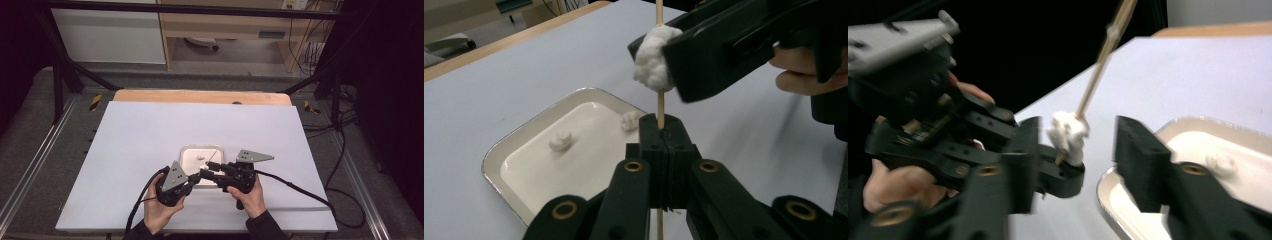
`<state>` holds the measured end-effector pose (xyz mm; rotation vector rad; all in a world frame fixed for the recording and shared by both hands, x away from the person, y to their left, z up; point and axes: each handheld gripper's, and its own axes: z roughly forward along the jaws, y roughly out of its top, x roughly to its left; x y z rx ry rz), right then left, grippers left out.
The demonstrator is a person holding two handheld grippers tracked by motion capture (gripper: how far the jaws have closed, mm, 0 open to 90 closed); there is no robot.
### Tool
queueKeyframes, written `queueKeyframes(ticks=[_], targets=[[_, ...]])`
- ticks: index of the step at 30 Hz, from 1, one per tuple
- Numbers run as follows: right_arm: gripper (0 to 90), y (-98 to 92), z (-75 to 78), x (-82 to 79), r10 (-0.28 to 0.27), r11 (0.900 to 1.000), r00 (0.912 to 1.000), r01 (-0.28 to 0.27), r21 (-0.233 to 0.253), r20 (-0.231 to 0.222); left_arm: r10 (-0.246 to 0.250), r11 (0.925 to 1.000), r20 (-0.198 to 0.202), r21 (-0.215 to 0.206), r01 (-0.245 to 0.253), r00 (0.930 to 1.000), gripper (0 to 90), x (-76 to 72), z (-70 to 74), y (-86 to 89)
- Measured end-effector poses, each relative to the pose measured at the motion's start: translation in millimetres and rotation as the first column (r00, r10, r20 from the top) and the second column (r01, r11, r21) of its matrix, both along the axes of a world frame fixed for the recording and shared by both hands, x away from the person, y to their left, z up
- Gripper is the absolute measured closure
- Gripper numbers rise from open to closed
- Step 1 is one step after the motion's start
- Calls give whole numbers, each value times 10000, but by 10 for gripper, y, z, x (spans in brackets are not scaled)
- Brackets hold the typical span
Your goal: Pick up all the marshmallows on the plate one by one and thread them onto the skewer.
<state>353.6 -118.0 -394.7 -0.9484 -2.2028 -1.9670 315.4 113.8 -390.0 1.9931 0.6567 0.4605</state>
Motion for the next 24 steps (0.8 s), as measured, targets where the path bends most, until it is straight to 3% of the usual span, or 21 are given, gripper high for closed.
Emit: queueKeyframes(ticks=[3, 7, 11, 15, 19, 24], targets=[[407, -40, 62, -7, -171, 9998, 9997, 169, 111, 152, 85, 10000, -235, 32, -84, 9997, 889, 14, -49, 22], [255, -121, 124, 17, -712, 9966, 9966, 728, -378, 412, 188, 9998, -444, 30, -187, 9988, 888, 30, -72, 87], [147, -198, 164, 92, -1290, 9847, 9891, 1362, -1090, 708, 370, 9993, -727, -19, -372, 9967, 888, 48, -101, 218], [129, -246, 173, 195, -1609, 9627, 9808, 1807, -2013, 1105, 588, 9982, -862, -15, -591, 9945, 887, 54, -112, 381], [178, -229, 111, 338, -1653, 9382, 9773, 1972, -2842, 1326, 783, 9969, -1032, 31, -784, 9916, 887, 56, -141, 506], [234, -77, -62, 550, -1486, 9094, 9818, 1827, -3738, 1183, 895, 9960, -1112, 58, -894, 9898, 887, 55, -174, 581]])
